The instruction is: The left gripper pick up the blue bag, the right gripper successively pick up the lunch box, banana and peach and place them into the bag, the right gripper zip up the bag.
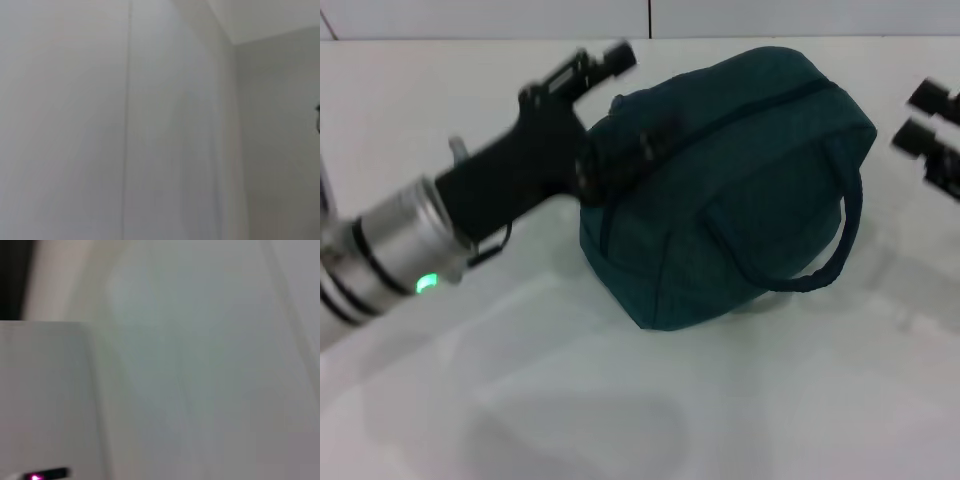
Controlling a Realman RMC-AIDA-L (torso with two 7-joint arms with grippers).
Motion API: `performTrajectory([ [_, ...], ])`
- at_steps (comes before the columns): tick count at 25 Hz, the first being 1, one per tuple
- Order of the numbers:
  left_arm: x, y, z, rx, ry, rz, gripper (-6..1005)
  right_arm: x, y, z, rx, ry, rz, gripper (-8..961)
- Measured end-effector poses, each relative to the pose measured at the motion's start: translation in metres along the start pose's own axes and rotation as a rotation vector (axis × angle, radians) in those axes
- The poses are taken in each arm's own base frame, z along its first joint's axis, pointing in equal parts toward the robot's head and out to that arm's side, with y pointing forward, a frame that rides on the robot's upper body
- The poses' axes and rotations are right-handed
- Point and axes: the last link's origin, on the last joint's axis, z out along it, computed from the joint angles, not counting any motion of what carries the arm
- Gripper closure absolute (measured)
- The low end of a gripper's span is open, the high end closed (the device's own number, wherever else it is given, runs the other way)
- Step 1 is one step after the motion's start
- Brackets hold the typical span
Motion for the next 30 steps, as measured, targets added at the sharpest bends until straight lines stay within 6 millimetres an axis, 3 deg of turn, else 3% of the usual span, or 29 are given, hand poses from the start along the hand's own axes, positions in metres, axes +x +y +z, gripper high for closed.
performTrajectory([
  [3,-0.010,0.014,-0.013,-0.001,-0.013,0.021,218,-0.003,0.005,0.005,-0.068,0.010,-0.016,454],
  [18,-0.012,0.019,-0.022,0.009,-0.013,0.035,214,0.000,0.013,0.032,-0.186,0.061,-0.076,434],
  [30,-0.010,0.024,-0.030,0.000,0.006,0.034,214,0.009,0.016,0.036,-0.161,0.070,-0.085,277],
])
